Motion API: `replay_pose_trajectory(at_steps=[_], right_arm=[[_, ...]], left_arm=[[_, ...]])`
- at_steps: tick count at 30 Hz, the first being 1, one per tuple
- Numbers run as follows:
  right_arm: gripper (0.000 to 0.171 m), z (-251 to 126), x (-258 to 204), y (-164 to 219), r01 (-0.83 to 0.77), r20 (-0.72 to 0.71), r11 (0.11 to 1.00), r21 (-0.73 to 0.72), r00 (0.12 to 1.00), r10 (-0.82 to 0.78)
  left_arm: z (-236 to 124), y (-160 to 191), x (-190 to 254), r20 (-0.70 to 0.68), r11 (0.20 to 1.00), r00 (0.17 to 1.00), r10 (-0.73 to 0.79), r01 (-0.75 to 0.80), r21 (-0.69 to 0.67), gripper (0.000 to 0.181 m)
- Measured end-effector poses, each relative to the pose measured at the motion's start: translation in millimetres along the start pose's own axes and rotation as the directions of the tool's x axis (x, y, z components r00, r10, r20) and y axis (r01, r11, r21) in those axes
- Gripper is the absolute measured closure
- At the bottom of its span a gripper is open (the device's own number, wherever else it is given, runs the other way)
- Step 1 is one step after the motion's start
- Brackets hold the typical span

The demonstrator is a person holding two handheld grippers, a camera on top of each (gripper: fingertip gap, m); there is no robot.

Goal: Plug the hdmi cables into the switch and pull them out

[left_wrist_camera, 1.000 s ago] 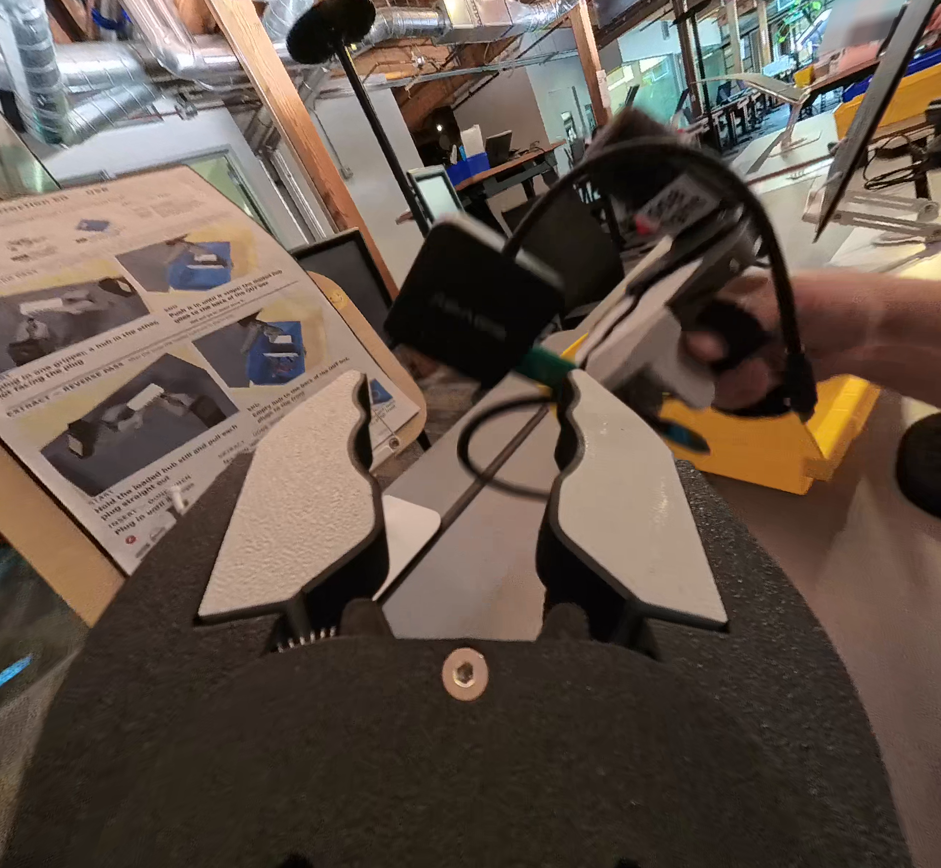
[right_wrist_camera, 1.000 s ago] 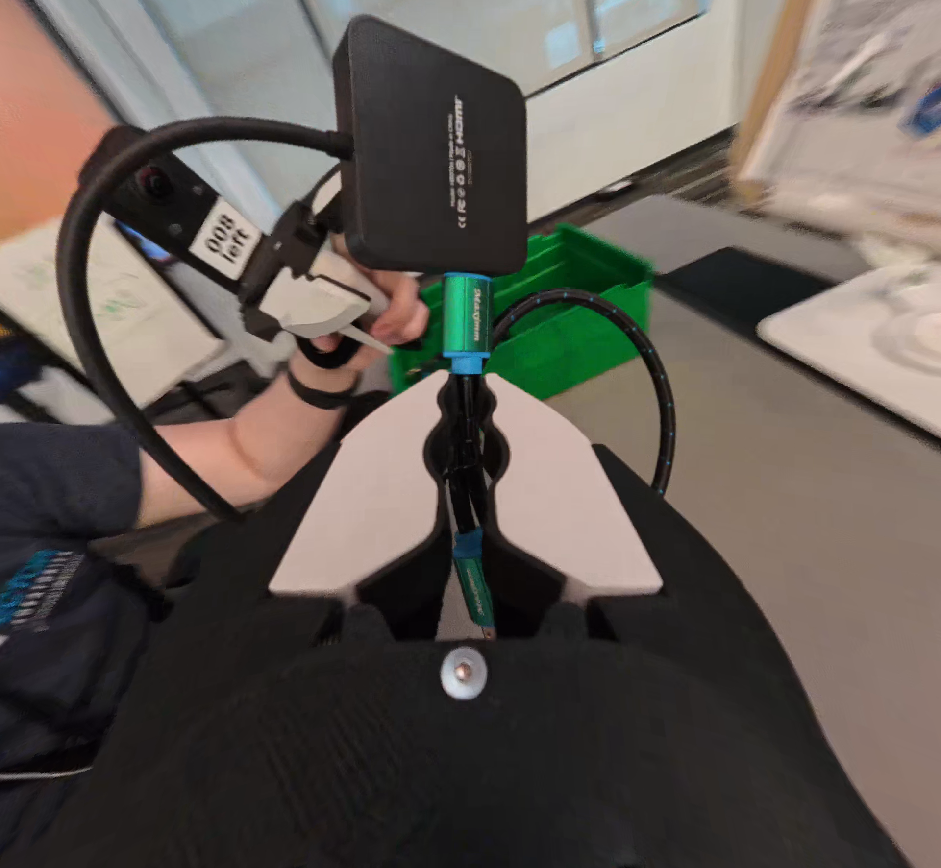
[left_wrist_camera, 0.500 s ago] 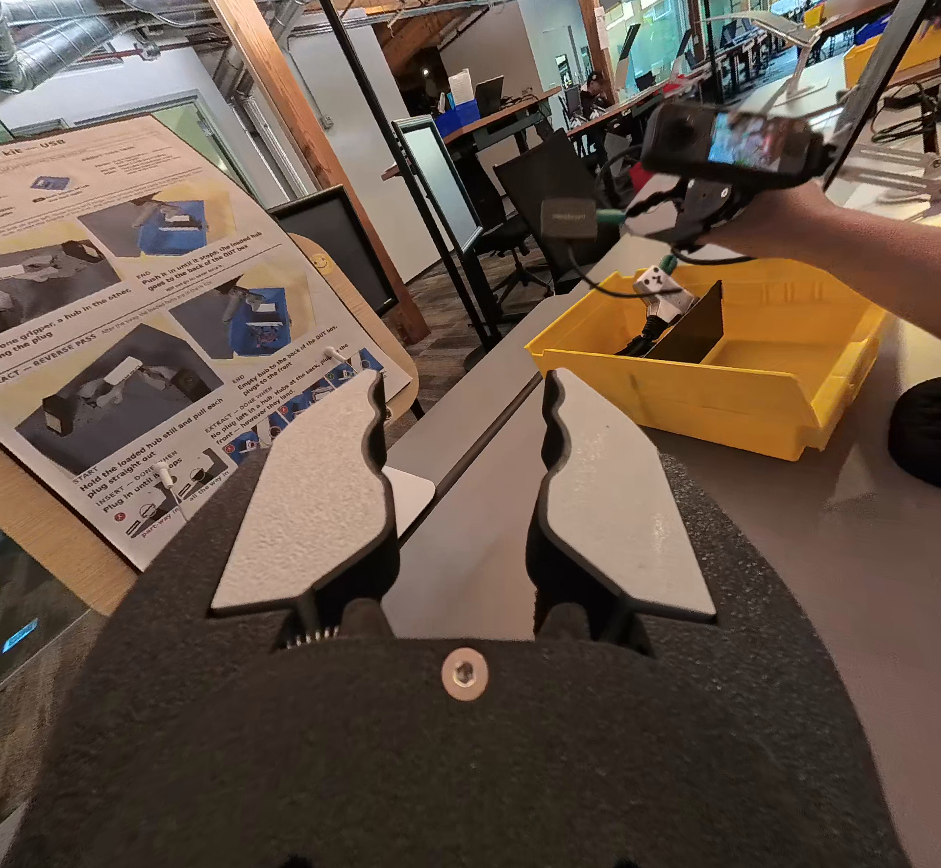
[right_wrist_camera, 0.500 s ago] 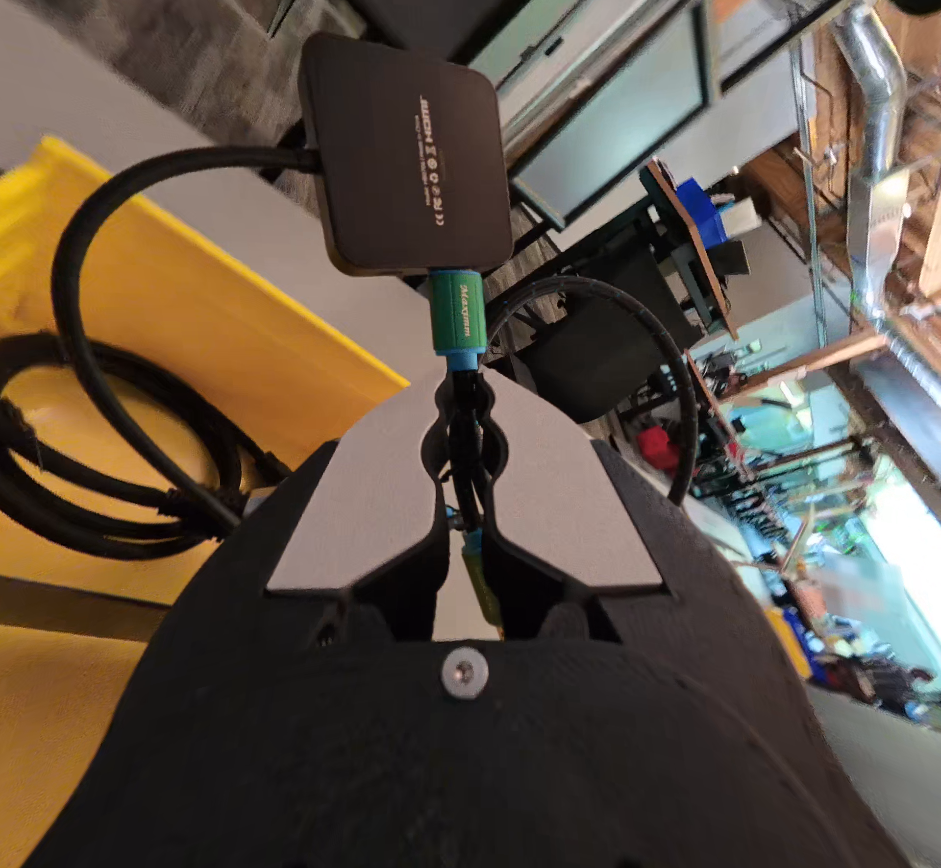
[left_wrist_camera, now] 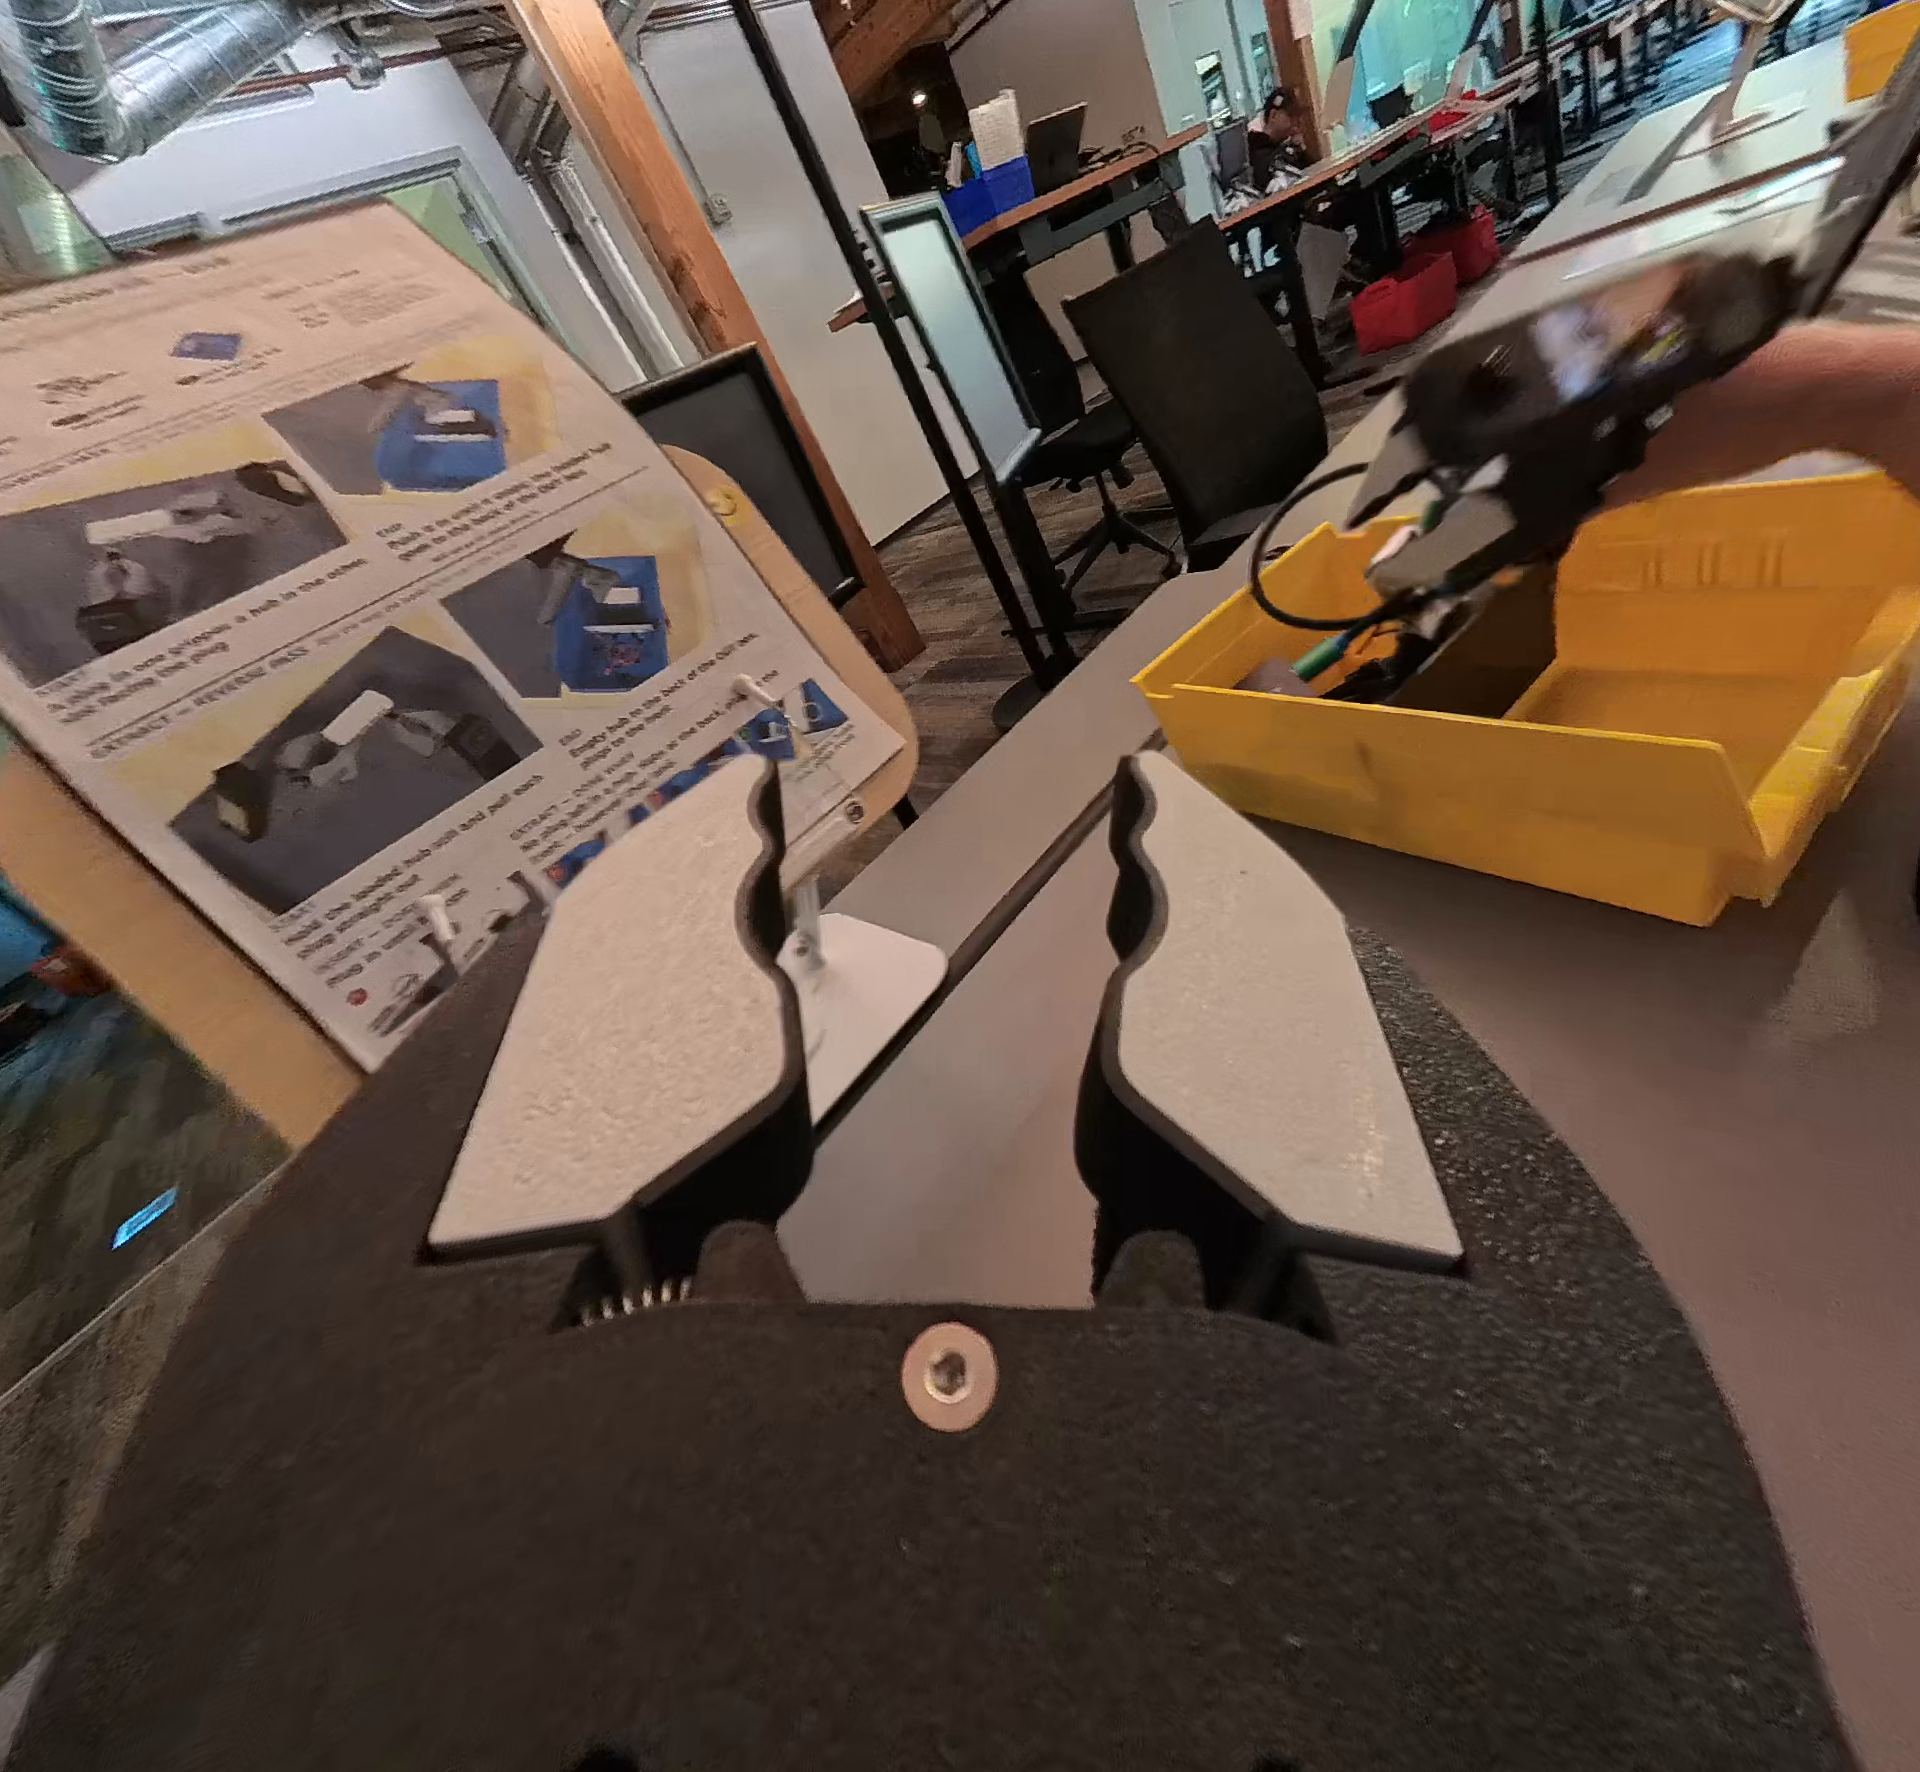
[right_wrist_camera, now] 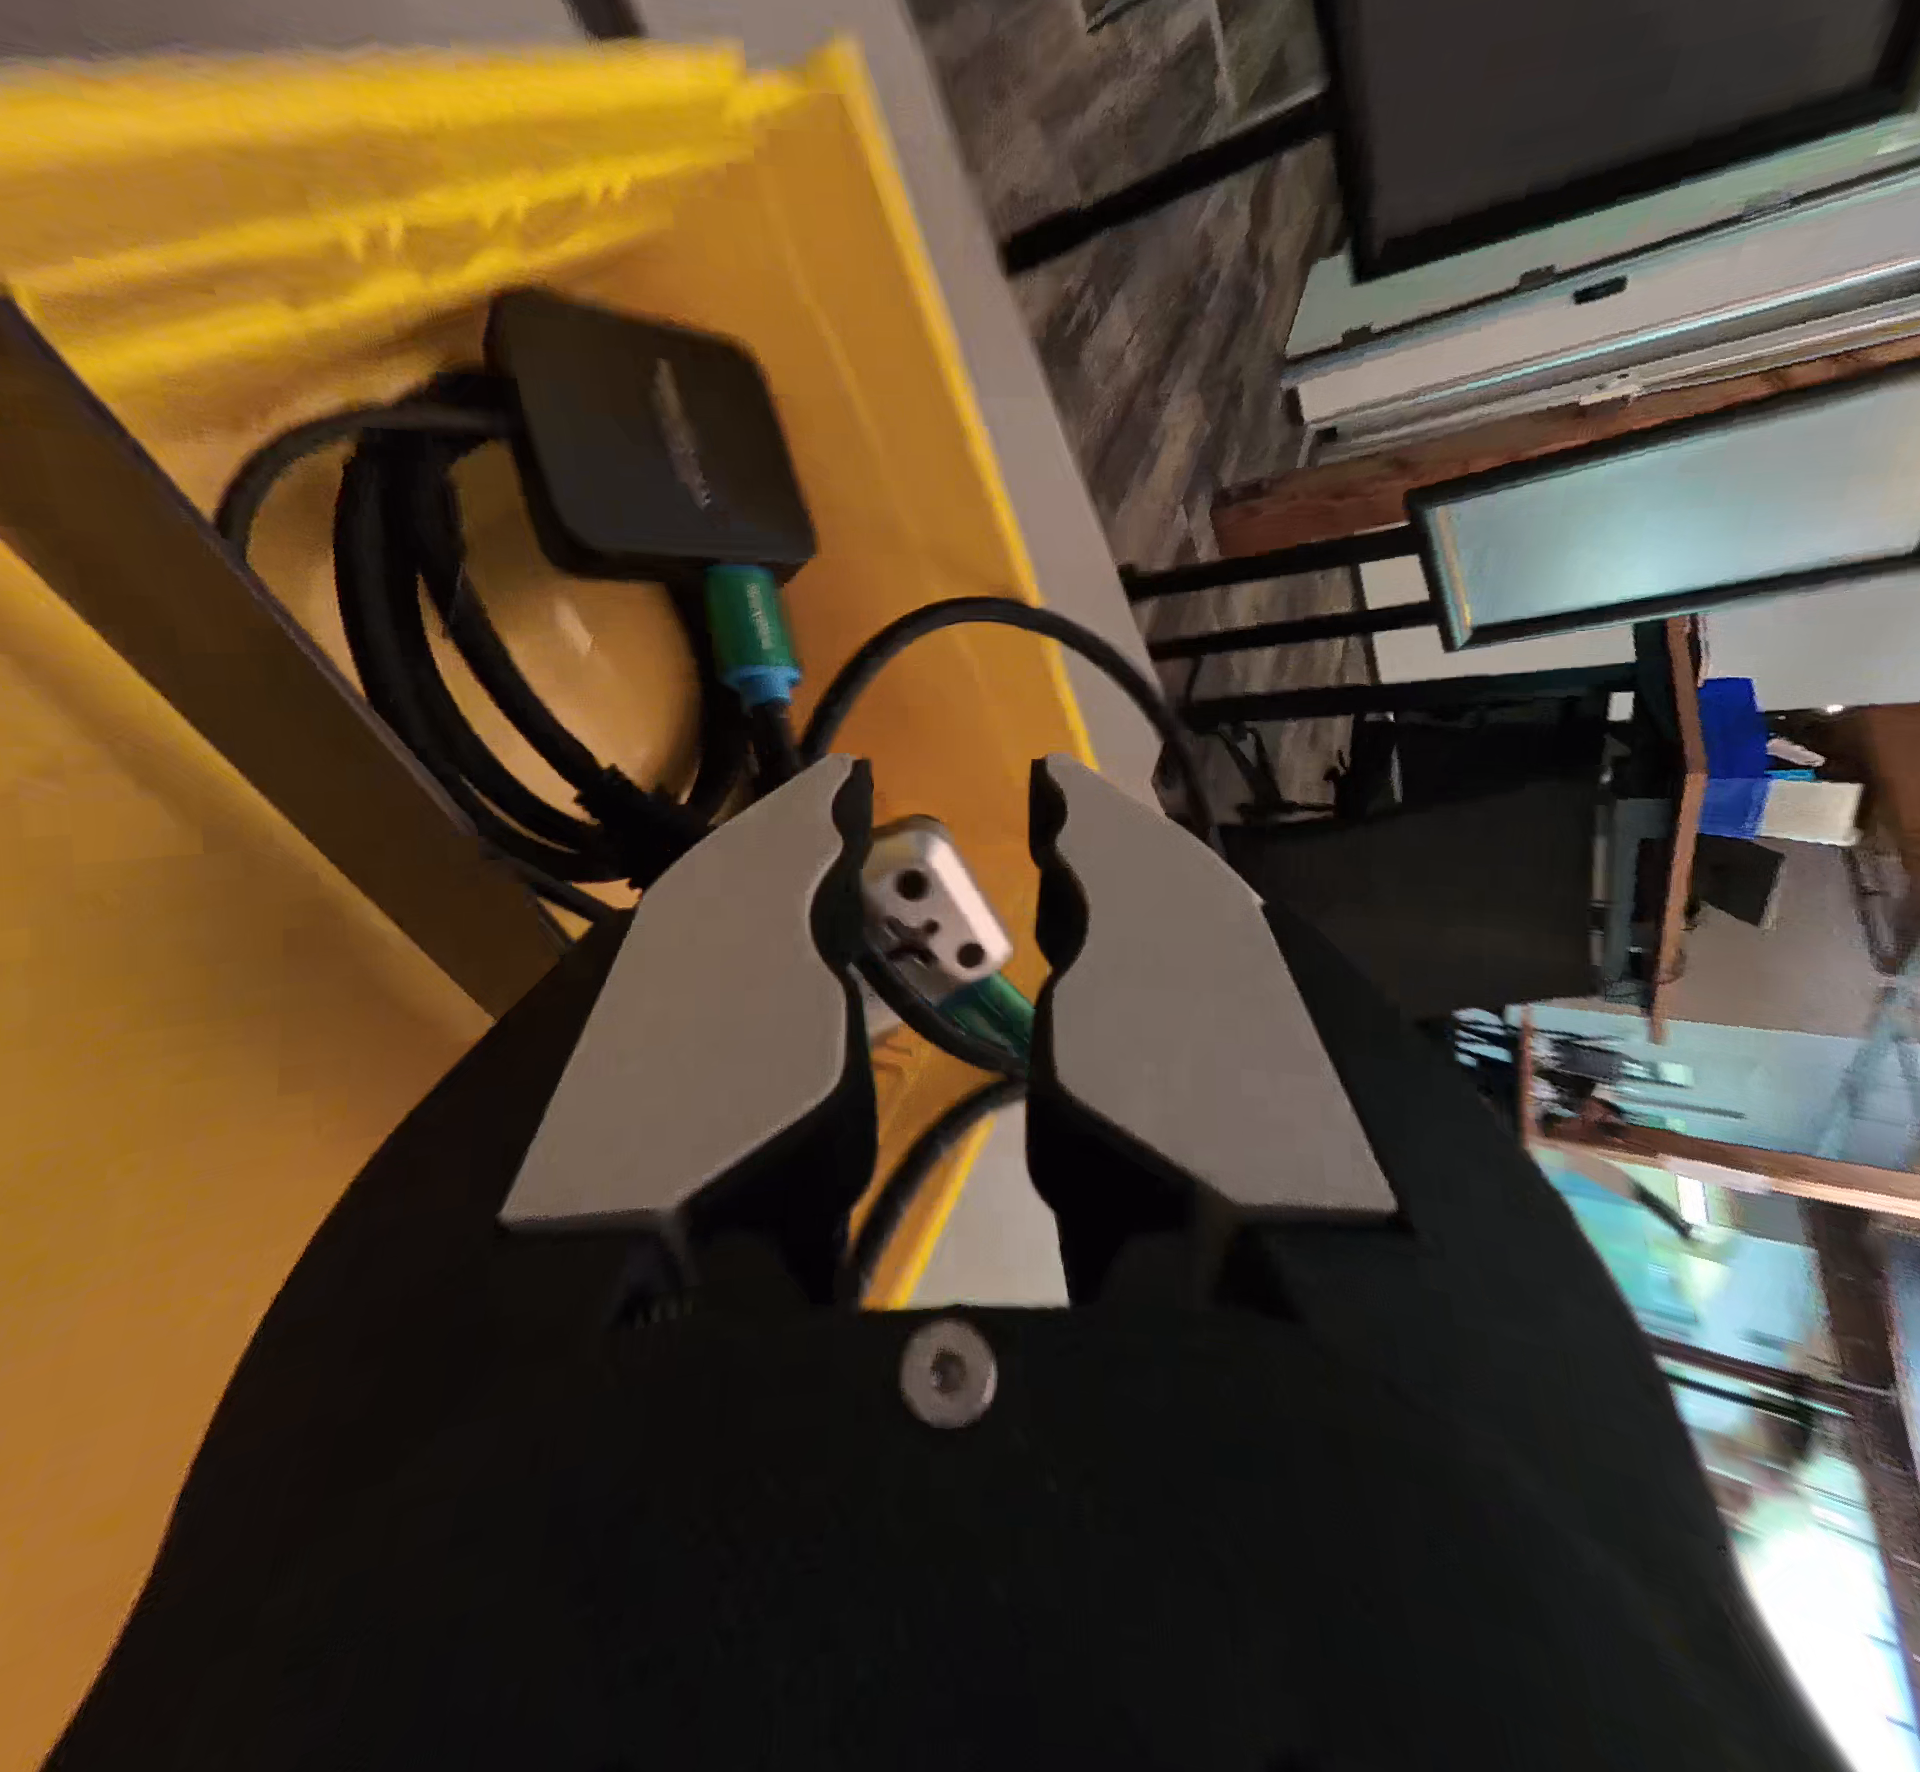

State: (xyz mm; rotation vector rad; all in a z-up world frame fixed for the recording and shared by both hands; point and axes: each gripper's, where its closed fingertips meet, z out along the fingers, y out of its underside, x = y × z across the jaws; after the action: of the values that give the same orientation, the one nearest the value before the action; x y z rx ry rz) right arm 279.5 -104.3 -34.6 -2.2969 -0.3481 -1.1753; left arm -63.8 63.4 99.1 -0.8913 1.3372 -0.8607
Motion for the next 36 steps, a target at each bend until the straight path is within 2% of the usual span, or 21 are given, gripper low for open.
replay_pose_trajectory(at_steps=[2,4,6,8,10,13,15,17,21,23,26,27,31,36], right_arm=[[0.142,-32,26,-5,-0.142,-0.015,0.986,0.091,0.989,0.144],[0.143,-66,43,5,-0.322,0.041,0.941,0.1,0.947,0.32],[0.136,-92,34,33,-0.481,0.149,0.876,-0.039,0.864,0.481],[0.134,-110,22,74,-0.548,0.135,0.805,-0.226,0.801,0.583],[0.131,-119,5,105,-0.592,0.131,0.717,-0.367,0.731,0.67],[0.128,-112,-10,124,-0.673,0.163,0.598,-0.435,0.595,0.787],[0.124,-104,-23,135,-0.677,0.173,0.535,-0.506,0.528,0.831],[0.121,-95,-40,139,-0.649,0.214,0.509,-0.565,0.481,0.85],[0.12,-81,-71,132,-0.574,0.304,0.485,-0.66,0.386,0.871],[0.127,-72,-81,134,-0.525,0.314,0.494,-0.693,0.397,0.863],[0.157,-64,-99,138,-0.431,0.328,0.497,-0.753,0.409,0.852],[0.16,-63,-102,140,-0.405,0.324,0.489,-0.773,0.411,0.852],[0.162,-59,-100,137,-0.41,0.327,0.501,-0.762,0.423,0.845],[0.162,-58,-102,130,-0.396,0.326,0.498,-0.772,0.425,0.844]], left_arm=[[-9,1,-18,0.052,0.999,0.999,0.014,-0.012,-0.05,0.122],[-24,11,-44,0.119,0.986,0.993,0.021,-0.001,-0.165,0.122],[-48,31,-74,0.205,0.943,0.979,0.017,0.052,-0.329,0.124],[-77,53,-102,0.294,0.884,0.956,-0.004,0.141,-0.446,0.124],[-105,66,-133,0.42,0.85,0.906,-0.044,0.255,-0.461,0.126],[-150,87,-171,0.583,0.797,0.808,-0.083,0.404,-0.448,0.13],[-181,114,-184,0.646,0.712,0.761,-0.055,0.484,-0.509,0.128],[-207,140,-192,0.698,0.624,0.715,-0.046,0.566,-0.539,0.124],[-216,172,-194,0.729,0.548,0.647,-0.224,0.702,-0.455,0.127],[-224,191,-189,0.734,0.472,0.639,-0.23,0.733,-0.49,0.123],[-238,218,-182,0.746,0.355,0.64,-0.183,0.751,-0.557,0.118],[-240,225,-178,0.744,0.319,0.64,-0.19,0.757,-0.57,0.117],[-249,249,-161,0.734,0.182,0.642,-0.22,0.766,-0.616,0.118],[-252,267,-149,0.712,0.092,0.659,-0.241,0.746,-0.66,0.126]])
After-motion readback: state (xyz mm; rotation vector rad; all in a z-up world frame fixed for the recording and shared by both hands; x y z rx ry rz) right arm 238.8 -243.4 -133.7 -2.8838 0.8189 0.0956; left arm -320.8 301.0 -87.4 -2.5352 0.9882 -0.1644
